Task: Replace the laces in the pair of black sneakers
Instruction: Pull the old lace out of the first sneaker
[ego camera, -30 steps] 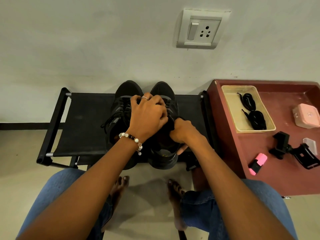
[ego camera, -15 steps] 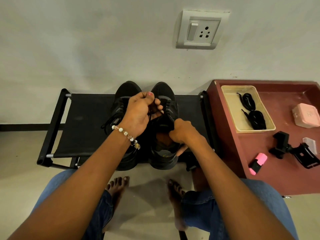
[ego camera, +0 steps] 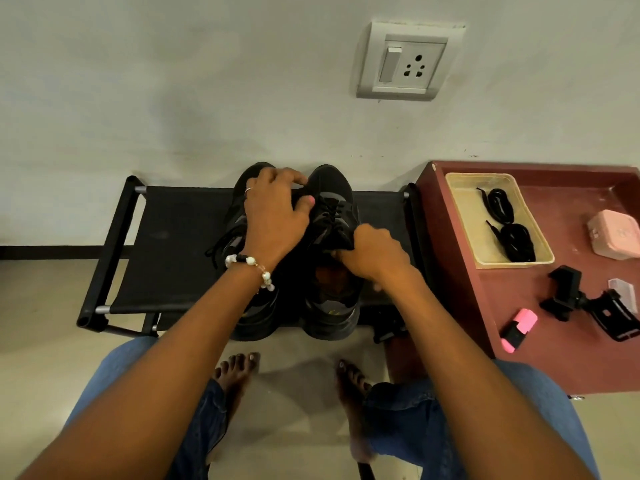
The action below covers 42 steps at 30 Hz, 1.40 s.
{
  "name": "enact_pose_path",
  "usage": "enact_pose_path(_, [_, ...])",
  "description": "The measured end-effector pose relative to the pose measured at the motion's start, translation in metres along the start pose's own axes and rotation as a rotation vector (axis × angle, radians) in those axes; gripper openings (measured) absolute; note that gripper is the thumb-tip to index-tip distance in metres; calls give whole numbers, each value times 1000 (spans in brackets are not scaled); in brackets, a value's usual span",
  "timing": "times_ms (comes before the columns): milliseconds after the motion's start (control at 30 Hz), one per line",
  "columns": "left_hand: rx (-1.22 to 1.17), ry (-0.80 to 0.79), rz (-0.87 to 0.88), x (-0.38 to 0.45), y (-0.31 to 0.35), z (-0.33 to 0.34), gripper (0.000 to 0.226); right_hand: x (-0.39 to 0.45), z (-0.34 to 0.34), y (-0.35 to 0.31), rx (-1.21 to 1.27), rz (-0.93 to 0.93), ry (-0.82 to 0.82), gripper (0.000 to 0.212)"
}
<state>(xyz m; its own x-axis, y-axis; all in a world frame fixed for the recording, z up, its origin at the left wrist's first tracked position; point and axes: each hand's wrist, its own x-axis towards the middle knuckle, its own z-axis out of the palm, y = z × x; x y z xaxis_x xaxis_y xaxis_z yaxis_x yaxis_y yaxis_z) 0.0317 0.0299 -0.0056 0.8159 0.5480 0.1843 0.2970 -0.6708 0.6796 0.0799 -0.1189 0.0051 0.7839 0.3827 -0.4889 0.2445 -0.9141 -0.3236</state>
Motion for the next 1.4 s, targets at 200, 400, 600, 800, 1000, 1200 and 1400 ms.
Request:
enact_pose_path(200, [140,-361,-151,-22,13,-7,29,2,-5,-6,39,-247,274,39])
enact_pose_path(400, [302,-555,-196,-47,21,8,27,2,1,-8,-35,-296,395,24])
enact_pose_path(600, [214,-496,-301,-52,20,18,29,8,8,-4,30,-276,455,10])
enact_pose_path(800, [185,-471,-337,-51,19,21,26,20,2,5,655,72,359,16])
enact_pose_path(1000, [187,-431,-324,-51,17,21,27,19,-11,3,819,-20,251,20])
enact_pose_path(1200, [206,-401,-292,-49,21,22,27,8,-5,-6,-60,-374,343,16])
enact_pose_path(1400, [215,-378,-282,-50,13,32,23,6,-9,-6,306,-276,358,19])
